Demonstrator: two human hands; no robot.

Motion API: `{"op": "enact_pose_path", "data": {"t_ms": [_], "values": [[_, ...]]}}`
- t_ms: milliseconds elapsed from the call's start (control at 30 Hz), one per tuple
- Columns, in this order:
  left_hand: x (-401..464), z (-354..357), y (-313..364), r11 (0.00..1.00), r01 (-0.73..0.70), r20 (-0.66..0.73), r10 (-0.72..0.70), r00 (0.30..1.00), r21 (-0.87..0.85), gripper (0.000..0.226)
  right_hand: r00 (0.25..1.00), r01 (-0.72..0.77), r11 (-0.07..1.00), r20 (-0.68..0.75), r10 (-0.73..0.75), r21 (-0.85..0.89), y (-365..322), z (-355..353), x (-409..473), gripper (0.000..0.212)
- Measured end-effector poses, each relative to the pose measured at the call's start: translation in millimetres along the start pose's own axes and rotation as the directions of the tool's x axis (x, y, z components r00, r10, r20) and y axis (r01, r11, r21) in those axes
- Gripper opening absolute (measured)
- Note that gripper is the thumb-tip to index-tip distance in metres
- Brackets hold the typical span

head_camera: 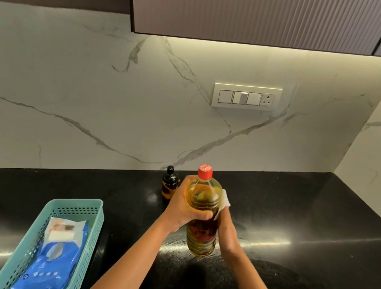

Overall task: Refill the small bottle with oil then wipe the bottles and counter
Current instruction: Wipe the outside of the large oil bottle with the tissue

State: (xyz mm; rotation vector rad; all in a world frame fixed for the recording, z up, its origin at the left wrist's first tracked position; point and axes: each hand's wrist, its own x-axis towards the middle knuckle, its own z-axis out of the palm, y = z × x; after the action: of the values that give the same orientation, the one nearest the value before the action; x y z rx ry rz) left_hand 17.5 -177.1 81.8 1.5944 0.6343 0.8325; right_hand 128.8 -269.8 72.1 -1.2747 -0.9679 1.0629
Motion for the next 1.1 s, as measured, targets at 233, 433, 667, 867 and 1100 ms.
{"op": "enact_pose_path", "data": {"t_ms": [233,433,667,867,1100], "values": [[-10,-6,-28,0.998,0.051,0.098,-0.054,0.994,0.027,0.080,0.992,-0.129,0.990,-0.023,0.128,-0.061,19,3,6,0.039],[-12,-17,-38,0.978,0.144,0.286,-0.183,0.941,0.152,0.089,0.990,-0.083,0.996,-0.109,0.086,0.029,40,3,-3,0.047],[1,-33,-26,0.965,0.124,0.419,-0.214,0.883,0.233,0.096,0.982,0.006,0.998,-0.190,0.006,0.066,42,11,0,0.050],[-15,-25,-36,0.980,0.153,0.170,-0.174,0.970,0.129,0.077,0.951,-0.003,0.996,-0.307,0.030,0.089,49,34,7,0.049],[-14,23,-32,0.953,0.055,-0.129,-0.018,0.992,0.297,0.072,0.957,-0.107,0.989,-0.258,0.132,0.106,30,6,35,0.043]]}}
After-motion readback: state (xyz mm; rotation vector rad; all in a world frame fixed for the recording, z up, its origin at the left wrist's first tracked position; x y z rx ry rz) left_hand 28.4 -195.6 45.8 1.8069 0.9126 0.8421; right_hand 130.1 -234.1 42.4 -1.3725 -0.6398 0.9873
